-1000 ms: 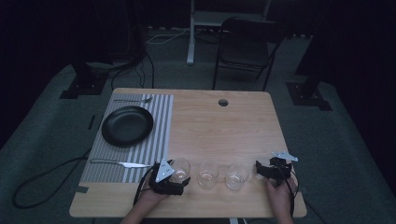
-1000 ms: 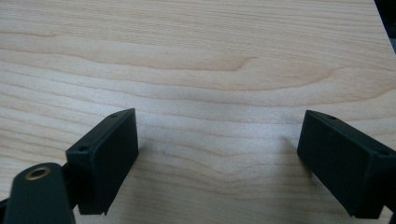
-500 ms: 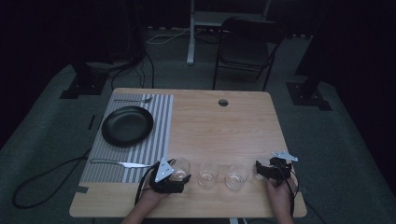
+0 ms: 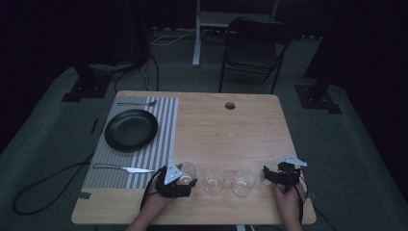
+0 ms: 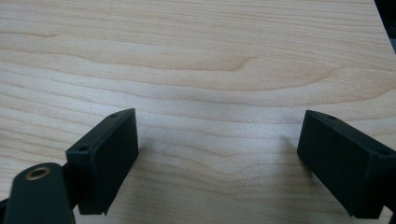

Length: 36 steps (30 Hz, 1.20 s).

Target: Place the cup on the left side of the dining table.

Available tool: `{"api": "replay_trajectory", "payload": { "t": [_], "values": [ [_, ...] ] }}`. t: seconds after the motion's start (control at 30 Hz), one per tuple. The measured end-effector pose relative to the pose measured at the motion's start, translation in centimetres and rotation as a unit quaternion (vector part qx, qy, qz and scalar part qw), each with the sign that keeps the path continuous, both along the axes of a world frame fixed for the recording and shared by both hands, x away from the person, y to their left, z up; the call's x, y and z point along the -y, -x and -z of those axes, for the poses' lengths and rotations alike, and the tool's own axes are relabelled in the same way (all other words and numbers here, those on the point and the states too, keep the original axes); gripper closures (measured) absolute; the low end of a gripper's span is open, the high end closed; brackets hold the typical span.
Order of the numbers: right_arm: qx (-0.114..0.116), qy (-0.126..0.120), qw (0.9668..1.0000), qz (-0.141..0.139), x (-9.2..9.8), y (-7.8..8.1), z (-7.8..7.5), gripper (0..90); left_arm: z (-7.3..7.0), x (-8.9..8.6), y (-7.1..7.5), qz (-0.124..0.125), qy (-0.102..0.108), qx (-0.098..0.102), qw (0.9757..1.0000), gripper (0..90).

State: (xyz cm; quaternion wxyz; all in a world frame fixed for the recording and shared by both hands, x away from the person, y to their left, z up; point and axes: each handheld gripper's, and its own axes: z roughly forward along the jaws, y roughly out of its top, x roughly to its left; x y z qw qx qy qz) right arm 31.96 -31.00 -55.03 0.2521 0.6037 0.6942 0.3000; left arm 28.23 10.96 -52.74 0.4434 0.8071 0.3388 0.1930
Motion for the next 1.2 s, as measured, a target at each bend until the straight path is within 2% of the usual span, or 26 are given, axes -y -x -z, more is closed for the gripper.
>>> {"api": "replay_trajectory", "payload": {
  "t": [0.27,0.47,0.57,0.73,1.0,1.2],
  "values": [
    [0.0,0.0,1.0,0.0,0.0,0.0,0.0,12.0,-1.2,-0.8,-0.8,-0.016,0.003,0.005,0.9999,20.1],
    [0.0,0.0,1.0,0.0,0.0,0.0,0.0,12.0,-2.3,-1.6,-1.6,-0.027,-0.008,0.008,0.9996,20.1],
    [0.0,0.0,1.0,0.0,0.0,0.0,0.0,12.0,-2.7,-2.3,-2.0,-0.035,-0.004,0.01,0.9993,20.0],
    [0.0,0.0,1.0,0.0,0.0,0.0,0.0,12.0,-3.3,-3.4,-2.7,-0.056,-0.003,0.018,0.9983,20.0],
    [0.0,0.0,1.0,0.0,0.0,0.0,0.0,12.0,-3.9,-5.4,-3.9,-0.087,0.011,0.013,0.9961,20.0],
    [0.0,0.001,1.0,-0.001,0.0,0.0,0.0,12.0,-3.9,-6.4,-4.6,-0.107,0.007,0.013,0.9942,20.0]
  ]
}}
